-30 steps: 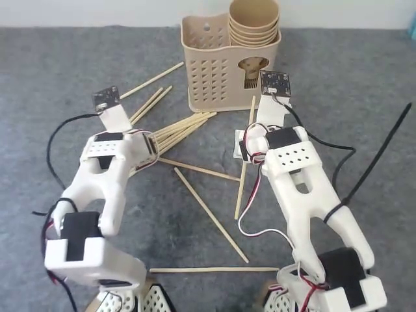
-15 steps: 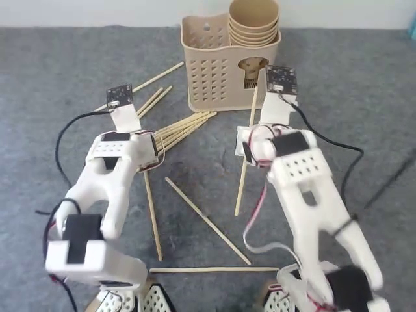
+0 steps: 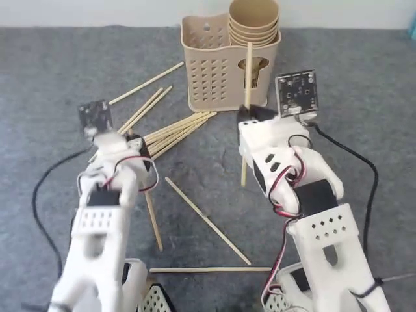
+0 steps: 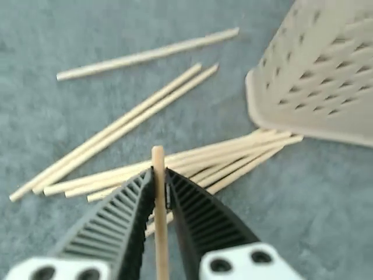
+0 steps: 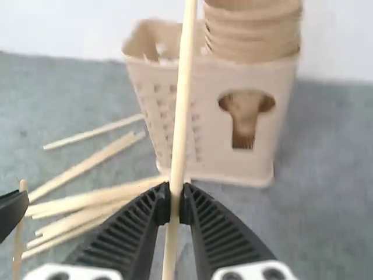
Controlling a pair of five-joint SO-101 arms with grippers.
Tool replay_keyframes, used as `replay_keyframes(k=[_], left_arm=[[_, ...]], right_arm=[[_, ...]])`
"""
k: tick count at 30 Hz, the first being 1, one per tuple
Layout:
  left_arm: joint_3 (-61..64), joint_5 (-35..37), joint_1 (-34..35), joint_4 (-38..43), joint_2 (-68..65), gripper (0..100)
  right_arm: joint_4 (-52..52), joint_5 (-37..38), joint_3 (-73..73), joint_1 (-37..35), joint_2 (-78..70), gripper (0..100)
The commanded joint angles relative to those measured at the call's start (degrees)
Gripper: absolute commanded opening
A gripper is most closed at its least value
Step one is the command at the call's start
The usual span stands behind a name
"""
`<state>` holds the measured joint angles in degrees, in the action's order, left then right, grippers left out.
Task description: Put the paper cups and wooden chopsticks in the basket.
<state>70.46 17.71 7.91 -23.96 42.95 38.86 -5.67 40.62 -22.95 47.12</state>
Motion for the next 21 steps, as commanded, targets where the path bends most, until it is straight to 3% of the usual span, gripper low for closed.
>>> replay_keyframes(k=[1,6,12,16,21], left_arm=[[6.81,-0.44,-0.26,5.10,17.58,1],[16.13,-0.44,-0.26,11.60,30.33,1],[21.58,-0.44,-0.26,11.78,40.26,1],[23.60,-1.58,-0.26,11.78,44.22,1],[24.84,-4.22,-0.35,11.78,46.51,1]], right_arm=[[-9.89,4.75,-0.44,-1.54,0.66,0.7],[-28.88,10.20,-0.62,-1.80,-4.00,0.7],[-52.53,17.58,-2.99,-1.89,-14.81,0.8],[-59.74,19.08,-12.48,-1.71,-26.86,0.8],[-61.41,18.81,-32.79,-1.54,-44.44,0.9]])
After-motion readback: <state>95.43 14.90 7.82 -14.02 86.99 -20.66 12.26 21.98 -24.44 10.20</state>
